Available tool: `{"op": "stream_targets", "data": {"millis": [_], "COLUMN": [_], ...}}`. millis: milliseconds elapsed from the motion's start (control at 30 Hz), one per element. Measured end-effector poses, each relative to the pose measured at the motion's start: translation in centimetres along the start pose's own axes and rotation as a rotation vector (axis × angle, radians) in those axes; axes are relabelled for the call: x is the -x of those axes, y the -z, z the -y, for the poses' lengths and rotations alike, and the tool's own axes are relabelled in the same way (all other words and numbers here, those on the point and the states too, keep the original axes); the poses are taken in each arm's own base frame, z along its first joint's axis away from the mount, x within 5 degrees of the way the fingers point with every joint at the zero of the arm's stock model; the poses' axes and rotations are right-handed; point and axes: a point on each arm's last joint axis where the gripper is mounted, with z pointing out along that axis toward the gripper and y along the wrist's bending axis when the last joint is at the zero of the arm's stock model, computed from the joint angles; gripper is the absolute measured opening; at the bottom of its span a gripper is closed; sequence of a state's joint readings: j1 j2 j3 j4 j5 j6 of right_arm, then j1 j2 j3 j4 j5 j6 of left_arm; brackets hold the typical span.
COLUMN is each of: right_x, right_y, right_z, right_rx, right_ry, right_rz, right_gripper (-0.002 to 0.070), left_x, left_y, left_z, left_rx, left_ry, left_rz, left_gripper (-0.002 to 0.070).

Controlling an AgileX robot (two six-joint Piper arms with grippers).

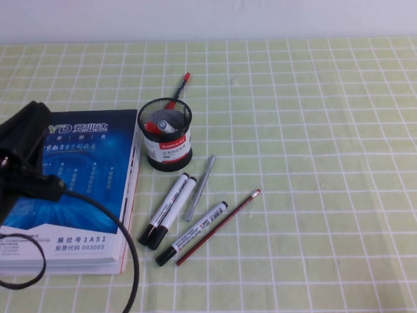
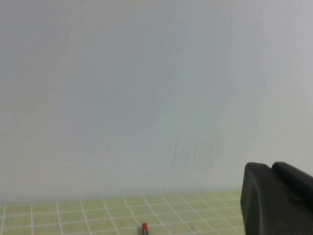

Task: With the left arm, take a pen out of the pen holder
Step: Pick up the pen from the pen holder

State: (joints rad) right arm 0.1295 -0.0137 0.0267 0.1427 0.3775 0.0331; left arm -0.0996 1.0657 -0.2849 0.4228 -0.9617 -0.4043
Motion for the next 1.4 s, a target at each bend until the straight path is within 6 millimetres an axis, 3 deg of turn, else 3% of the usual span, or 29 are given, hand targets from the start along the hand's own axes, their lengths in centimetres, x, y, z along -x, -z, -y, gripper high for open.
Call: {"op": "stream_targets", "data": {"millis": [333,567,700,1033,1233,1400], "right_x": [0.0,0.0,0.0,0.0,0.0,0.0], "right_y": [0.0,0.0,0.0,0.0,0.0,0.0], "right_z": [0.0,0.0,0.0,0.0,0.0,0.0], "right_rx": [0.0,0.0,0.0,0.0,0.0,0.0], "right_ry": [0.0,0.0,0.0,0.0,0.0,0.0], "right_rz": [0.0,0.0,0.0,0.0,0.0,0.0], "right_gripper": [-0.0015,-0.0015,-0.0015,-0.0015,-0.0015,-0.0015], "left_x": [-1.3,-1.1,-2.4,-7.6,-8.7,-8.8], "left_y": [-4.1,-6.6,-7.1,-8.3,-9.5,-10.4], "left_z": [-0.7,-3.8,-4.8,-4.5,-3.5,-2.8], "left_rx": [-0.144,-0.232,-0.333,-0.408,-0.334,-0.25], "left_ry": [-0.13,-0.18,-0.175,0.063,0.137,0.123], "left_rz": [-0.156,-0.24,-0.323,-0.445,-0.433,-0.401], "left_gripper": [-0.0003,-0.0003,-0.0003,-0.0003,0.0024,0.0128]}}
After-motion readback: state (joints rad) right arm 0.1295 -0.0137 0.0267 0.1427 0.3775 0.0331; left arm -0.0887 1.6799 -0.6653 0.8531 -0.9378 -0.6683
